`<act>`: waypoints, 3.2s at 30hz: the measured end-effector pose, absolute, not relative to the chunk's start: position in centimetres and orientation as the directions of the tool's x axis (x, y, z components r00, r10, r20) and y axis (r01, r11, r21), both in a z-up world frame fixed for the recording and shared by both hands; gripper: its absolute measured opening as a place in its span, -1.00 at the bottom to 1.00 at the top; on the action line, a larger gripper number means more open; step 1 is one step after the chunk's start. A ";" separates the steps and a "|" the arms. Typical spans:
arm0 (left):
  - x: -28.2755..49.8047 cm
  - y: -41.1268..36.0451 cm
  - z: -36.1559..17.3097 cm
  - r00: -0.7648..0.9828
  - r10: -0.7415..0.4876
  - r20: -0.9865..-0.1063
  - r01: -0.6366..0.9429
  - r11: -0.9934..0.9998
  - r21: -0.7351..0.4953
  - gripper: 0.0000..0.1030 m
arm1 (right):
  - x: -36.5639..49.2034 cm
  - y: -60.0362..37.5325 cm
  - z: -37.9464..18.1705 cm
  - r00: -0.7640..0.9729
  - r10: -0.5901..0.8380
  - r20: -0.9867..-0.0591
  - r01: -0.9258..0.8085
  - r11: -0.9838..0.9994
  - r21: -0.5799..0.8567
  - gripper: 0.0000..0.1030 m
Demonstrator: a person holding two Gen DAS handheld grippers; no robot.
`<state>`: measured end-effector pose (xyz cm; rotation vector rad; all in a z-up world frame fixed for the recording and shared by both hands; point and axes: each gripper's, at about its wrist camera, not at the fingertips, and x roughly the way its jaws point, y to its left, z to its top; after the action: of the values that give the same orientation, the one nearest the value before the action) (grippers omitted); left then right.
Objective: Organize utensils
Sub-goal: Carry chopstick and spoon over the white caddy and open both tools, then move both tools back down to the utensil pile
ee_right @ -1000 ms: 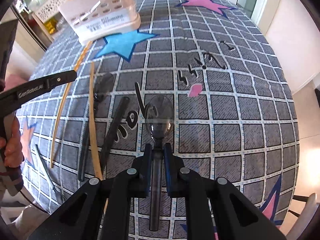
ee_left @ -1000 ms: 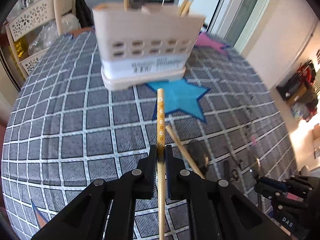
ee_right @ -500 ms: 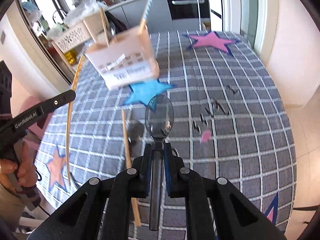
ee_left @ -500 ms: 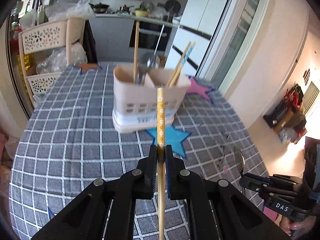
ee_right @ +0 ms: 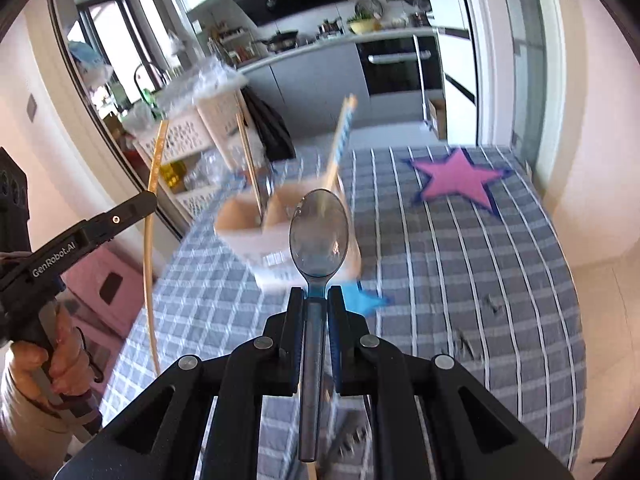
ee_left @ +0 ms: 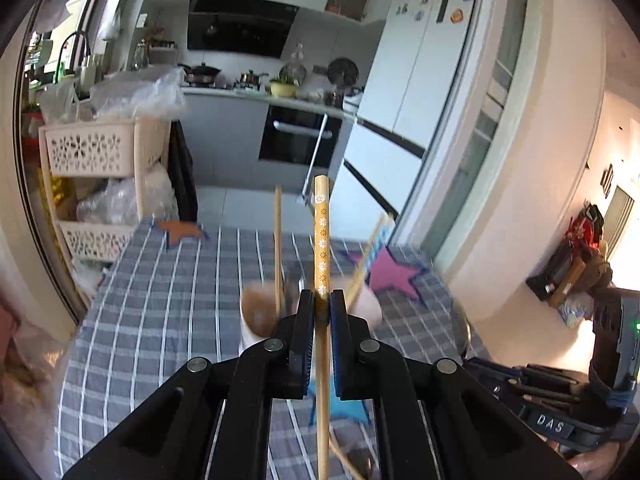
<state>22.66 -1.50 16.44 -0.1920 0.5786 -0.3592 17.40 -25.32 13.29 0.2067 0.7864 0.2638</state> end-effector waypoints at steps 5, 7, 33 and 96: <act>27.2 -1.3 18.2 0.804 -0.371 -0.464 0.266 0.923 -0.277 -0.23 | 22.0 -24.4 15.0 0.711 0.330 -0.621 -0.174 0.938 0.298 -0.76; 29.0 -1.2 18.7 0.819 -0.368 -0.441 0.259 0.922 -0.287 -0.22 | 23.8 -24.3 15.3 0.729 0.328 -0.601 -0.166 0.936 0.310 -0.76; 33.9 -2.7 11.8 0.946 -0.193 -0.259 0.153 0.974 -0.170 -0.23 | 31.6 -18.7 8.9 0.898 0.239 -0.368 -0.199 0.969 0.144 -0.76; 12.4 -0.4 4.6 0.736 -0.139 -0.663 0.170 0.985 -0.018 1.00 | 11.4 -26.5 5.8 0.687 0.205 -0.697 -0.006 0.961 0.277 0.47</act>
<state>12.40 -0.36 4.62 0.0446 0.7242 -0.1693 11.40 -26.46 5.77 0.2621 0.8075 0.1198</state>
